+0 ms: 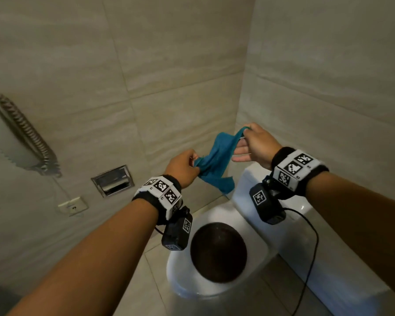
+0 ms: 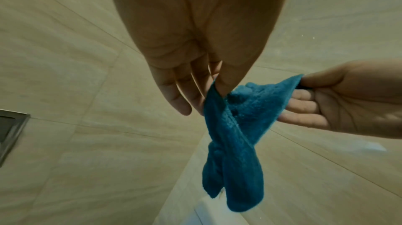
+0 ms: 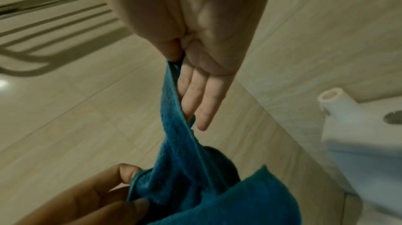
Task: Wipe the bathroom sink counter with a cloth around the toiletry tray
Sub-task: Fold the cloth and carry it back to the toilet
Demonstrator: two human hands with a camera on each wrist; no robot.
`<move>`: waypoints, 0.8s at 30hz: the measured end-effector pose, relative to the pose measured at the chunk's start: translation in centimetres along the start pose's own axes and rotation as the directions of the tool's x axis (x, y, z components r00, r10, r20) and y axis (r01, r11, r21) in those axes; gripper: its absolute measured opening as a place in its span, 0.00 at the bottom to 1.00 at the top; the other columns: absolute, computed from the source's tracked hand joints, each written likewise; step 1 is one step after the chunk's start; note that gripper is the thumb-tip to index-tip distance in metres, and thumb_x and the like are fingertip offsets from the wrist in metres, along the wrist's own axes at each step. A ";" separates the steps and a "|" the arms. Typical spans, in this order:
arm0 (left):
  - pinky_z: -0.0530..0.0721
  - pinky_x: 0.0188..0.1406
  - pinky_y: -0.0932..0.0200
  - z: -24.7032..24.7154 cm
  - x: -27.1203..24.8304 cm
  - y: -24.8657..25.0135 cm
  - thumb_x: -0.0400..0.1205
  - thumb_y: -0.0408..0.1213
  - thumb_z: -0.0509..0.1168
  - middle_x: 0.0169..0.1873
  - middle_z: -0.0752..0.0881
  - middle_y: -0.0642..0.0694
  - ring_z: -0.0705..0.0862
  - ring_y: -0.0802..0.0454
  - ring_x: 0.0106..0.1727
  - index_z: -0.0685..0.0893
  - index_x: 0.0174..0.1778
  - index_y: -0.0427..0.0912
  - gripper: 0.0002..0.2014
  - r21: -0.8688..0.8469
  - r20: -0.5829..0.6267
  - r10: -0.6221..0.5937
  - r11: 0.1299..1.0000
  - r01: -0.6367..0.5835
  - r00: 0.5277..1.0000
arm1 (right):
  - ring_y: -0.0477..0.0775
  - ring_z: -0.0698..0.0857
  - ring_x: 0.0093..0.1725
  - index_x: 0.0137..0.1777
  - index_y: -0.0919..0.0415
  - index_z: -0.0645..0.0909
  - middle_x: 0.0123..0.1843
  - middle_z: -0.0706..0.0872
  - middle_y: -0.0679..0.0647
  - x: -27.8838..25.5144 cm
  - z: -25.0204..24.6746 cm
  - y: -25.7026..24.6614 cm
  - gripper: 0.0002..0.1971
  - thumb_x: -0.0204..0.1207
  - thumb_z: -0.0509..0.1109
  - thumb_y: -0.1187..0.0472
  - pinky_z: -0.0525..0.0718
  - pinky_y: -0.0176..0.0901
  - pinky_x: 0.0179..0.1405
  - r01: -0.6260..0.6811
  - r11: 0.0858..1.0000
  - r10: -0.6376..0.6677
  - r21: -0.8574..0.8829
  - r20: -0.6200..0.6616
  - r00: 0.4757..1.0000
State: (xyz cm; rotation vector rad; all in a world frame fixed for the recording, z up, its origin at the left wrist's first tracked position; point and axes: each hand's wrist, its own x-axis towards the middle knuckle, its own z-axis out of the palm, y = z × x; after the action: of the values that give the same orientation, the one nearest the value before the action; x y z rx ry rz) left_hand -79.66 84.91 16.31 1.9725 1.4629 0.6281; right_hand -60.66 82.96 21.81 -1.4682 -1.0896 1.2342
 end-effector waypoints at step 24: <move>0.76 0.25 0.59 -5.4 10.8 -4.0 0.84 0.31 0.53 0.27 0.76 0.46 0.73 0.50 0.26 0.80 0.50 0.49 0.12 -0.170 -0.135 -0.030 0.986 0.007 0.990 | 0.61 0.78 0.46 0.69 0.53 0.69 0.60 0.80 0.67 7.6 -1.7 -0.1 0.20 0.80 0.54 0.70 0.74 0.45 0.40 -0.165 0.705 -0.063 -0.690 -0.292 0.954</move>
State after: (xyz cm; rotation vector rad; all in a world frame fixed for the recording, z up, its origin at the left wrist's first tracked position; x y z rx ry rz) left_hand -83.00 97.17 17.62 1.8137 1.4555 0.8649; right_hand -58.13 90.22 20.57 -2.1975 -1.3979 0.5778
